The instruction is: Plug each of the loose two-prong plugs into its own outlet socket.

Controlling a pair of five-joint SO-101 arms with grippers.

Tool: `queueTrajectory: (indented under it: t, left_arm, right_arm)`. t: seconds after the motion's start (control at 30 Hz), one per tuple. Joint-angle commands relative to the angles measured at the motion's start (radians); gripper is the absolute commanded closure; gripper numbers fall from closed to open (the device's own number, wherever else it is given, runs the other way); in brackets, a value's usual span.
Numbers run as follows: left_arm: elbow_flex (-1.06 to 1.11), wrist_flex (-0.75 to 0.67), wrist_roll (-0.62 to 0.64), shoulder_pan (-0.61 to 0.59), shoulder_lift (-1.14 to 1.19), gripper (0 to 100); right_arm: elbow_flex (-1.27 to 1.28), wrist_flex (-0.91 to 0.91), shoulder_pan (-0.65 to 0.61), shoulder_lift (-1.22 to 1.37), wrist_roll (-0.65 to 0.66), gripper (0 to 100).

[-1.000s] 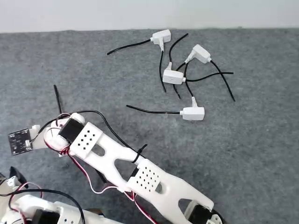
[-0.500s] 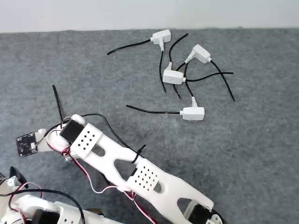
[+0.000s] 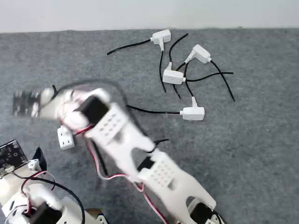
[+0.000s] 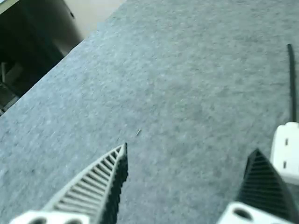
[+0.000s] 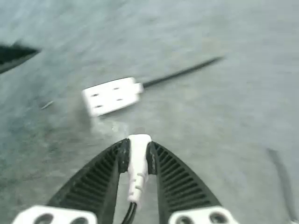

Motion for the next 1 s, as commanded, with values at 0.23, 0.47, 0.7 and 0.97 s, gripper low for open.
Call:
queueTrajectory:
  t: [0.23,0.47,0.7,0.97]
  left_arm:
    - [-0.484,-0.080,0.023,0.178,0.632,61]
    - [-0.789,-0.023,0.068,0.336,1.180,61]
    - [-0.975,0.040,0.160,0.374,1.654,61]
    - [-1.155,0.074,0.212,0.371,2.039,61]
  right_arm:
    - [0.483,0.045,0.171,-0.797,-0.189,99.1]
    - [1.076,0.045,0.211,-1.417,-0.256,99.1]
    - [1.574,0.045,0.254,-2.060,-0.250,99.1]
    - [1.858,0.045,0.340,-2.367,-0.210,99.1]
